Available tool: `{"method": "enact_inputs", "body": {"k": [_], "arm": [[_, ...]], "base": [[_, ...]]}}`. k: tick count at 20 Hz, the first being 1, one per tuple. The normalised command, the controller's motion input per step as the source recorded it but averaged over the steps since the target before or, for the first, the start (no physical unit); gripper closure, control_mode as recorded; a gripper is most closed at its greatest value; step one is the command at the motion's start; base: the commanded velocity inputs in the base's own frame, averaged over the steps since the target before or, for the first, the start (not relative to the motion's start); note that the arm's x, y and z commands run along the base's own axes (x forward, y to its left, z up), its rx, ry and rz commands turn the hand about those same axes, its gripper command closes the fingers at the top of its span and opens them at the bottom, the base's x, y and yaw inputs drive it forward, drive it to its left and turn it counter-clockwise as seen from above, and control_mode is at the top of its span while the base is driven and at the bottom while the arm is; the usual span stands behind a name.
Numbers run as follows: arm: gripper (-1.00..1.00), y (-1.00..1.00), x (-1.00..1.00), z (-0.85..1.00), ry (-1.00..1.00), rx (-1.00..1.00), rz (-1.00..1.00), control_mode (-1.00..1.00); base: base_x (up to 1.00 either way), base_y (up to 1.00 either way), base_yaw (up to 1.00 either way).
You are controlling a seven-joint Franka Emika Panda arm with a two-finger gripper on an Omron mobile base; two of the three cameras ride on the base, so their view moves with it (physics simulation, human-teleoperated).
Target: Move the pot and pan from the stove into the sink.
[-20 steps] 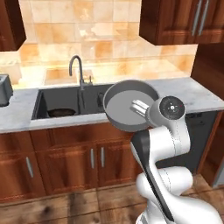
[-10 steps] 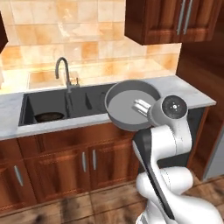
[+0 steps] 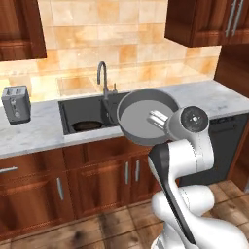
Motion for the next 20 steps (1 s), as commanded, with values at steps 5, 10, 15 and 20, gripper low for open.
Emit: {"method": "enact_inputs", "body": {"k": [5, 10, 15, 20], "arm": [[1.0, 0.0, 0.0, 0.0, 0.0, 0.0, 0.0, 1.0], [1.0, 0.0, 0.0, 0.0, 0.0, 0.0, 0.0, 1.0], [1.0, 0.0, 0.0, 0.0, 0.0, 0.0, 0.0, 1.0], [1.0, 0.0, 0.0, 0.0, 0.0, 0.0, 0.0, 1.0]], "base": [[0.0, 0.77, -0.07], [0.0, 0.02, 0.0], [0.39, 0.07, -0.01], [0.78, 0.19, -0.01]]}}
